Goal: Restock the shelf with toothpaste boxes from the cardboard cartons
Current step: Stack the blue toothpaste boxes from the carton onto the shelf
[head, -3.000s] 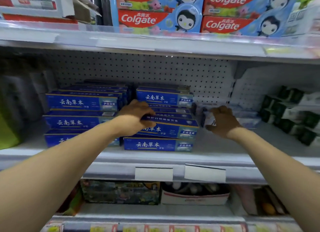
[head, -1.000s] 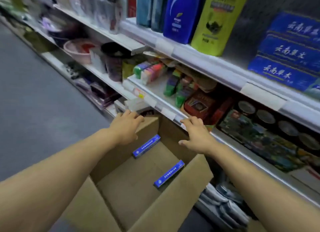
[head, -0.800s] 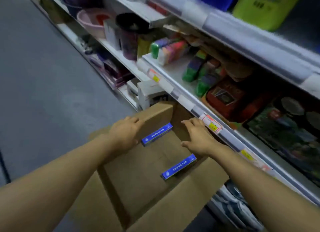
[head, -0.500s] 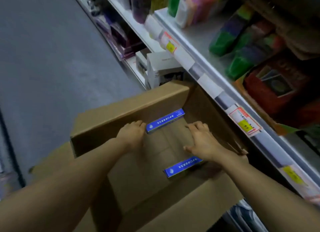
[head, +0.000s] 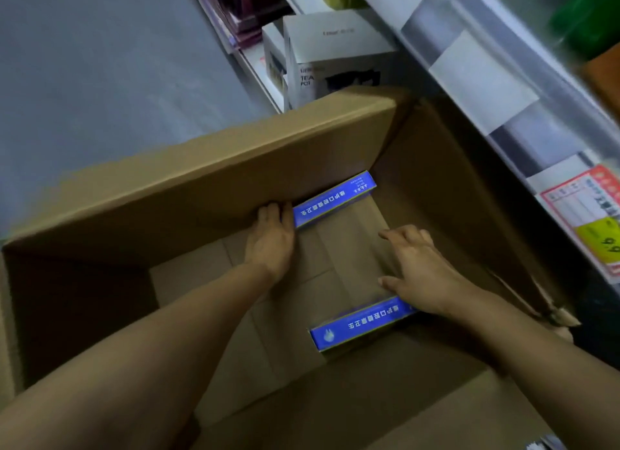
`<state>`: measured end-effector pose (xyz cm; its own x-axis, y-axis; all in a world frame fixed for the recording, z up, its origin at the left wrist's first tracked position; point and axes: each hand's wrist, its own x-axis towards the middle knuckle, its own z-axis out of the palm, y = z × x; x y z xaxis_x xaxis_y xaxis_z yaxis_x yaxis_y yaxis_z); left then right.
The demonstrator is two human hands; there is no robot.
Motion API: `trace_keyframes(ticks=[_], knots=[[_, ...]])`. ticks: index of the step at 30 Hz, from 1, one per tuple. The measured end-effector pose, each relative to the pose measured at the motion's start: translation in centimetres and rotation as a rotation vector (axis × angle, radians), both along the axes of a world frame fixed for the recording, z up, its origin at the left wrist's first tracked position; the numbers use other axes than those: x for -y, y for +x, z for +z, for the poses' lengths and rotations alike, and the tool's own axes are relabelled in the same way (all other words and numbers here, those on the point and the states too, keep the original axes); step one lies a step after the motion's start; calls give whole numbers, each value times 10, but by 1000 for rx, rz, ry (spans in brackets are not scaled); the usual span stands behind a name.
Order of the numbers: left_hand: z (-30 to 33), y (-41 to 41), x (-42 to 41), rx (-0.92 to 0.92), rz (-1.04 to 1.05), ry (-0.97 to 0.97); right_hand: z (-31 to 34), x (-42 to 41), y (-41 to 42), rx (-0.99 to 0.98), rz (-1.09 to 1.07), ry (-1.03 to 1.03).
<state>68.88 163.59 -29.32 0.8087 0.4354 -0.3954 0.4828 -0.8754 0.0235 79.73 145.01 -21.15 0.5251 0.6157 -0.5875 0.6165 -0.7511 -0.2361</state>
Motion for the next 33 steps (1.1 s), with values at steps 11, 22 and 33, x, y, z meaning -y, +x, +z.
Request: trace_keyframes(ticks=[11, 22, 33], knots=[[-13, -15, -10, -29, 283, -426, -9, 8, 1, -32, -27, 8], [5, -59, 11, 30, 847, -1453, -39, -37, -23, -393, -688, 100], [19, -58, 17, -8, 560, -1392, -62, -67, -43, -542, -1200, 352]])
